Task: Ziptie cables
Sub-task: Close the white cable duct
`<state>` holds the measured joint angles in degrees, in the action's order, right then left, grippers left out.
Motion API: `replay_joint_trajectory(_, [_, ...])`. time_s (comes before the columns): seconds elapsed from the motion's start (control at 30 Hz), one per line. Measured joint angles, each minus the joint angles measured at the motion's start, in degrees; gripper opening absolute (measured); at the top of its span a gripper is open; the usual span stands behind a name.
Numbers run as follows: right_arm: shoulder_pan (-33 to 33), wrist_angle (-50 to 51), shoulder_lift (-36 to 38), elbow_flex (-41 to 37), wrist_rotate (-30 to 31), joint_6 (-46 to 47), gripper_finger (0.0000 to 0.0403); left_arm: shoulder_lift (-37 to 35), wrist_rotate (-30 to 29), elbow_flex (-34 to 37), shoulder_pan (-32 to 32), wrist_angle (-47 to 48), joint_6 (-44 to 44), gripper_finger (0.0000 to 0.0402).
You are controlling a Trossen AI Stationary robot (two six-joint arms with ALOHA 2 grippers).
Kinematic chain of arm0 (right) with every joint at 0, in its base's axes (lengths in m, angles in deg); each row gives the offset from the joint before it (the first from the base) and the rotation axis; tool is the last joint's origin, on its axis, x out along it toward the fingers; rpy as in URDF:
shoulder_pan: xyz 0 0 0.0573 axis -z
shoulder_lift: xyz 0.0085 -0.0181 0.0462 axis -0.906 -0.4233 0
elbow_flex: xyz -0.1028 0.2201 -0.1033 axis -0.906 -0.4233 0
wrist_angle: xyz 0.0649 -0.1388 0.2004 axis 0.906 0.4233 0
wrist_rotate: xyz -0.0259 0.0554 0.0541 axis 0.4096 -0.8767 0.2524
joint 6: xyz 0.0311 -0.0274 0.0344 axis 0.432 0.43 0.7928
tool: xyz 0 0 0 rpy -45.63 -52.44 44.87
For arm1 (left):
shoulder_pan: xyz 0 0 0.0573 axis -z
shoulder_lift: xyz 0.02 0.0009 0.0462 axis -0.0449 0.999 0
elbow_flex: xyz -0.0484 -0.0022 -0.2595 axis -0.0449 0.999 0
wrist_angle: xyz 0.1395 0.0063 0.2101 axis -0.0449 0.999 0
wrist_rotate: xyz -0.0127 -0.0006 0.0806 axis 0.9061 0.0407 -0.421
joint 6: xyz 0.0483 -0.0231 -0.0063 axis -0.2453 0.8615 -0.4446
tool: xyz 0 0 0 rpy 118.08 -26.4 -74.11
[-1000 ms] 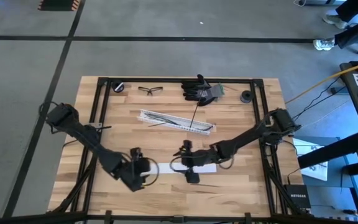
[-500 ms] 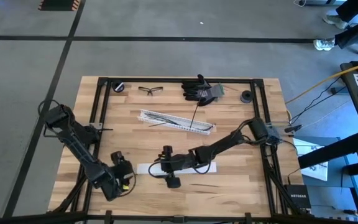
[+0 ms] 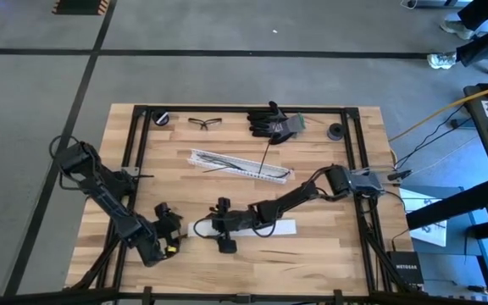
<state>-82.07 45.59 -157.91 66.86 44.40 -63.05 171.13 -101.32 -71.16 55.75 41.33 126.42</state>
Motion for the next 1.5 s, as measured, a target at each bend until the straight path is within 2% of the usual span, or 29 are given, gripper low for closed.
replay_joint_trajectory(0.13, [-0.1, 0.2, -0.5, 0.0, 0.1, 0.0, 0.0314, 0.1, -1.9, 1.2, -1.1, -5.3, -1.4, 0.0298])
replay_joint_trajectory(0.53, [-0.1, 2.8, -0.8, 0.1, 0.3, 2.1, 0.0314, 0.3, -1.5, 1.2, -4.6, -15.1, -10.1, 0.0298])
replay_joint_trajectory(0.63, [-0.1, 2.2, -1.6, 0.1, -0.8, 2.0, 0.0302, 0.3, -1.5, 1.2, -5.1, -16.6, -11.9, 0.0298])
replay_joint_trajectory(0.9, [-0.1, 3.1, -1.8, 0.1, -2.7, 1.7, 0.0209, 0.3, -0.4, 1.2, -5.6, -16.4, -13.0, 0.0298])
replay_joint_trajectory(1.1, [-0.1, 3.1, -1.9, 0.1, -2.8, 1.7, 0.0208, 0.3, -0.1, 1.2, -5.6, -16.4, -13.4, 0.0298])
replay_joint_trajectory(1.3, [-0.1, 3.9, -0.5, -0.1, -3.2, 1.3, 0.0227, -1.0, 1.1, -0.3, -5.6, -15.8, -14.6, 0.0298])
replay_joint_trajectory(1.5, [-0.1, 9.8, 3.4, -0.4, -3.5, -0.7, 0.021, -6.0, 0.9, -4.5, -5.6, -6.3, -17.4, 0.0298])
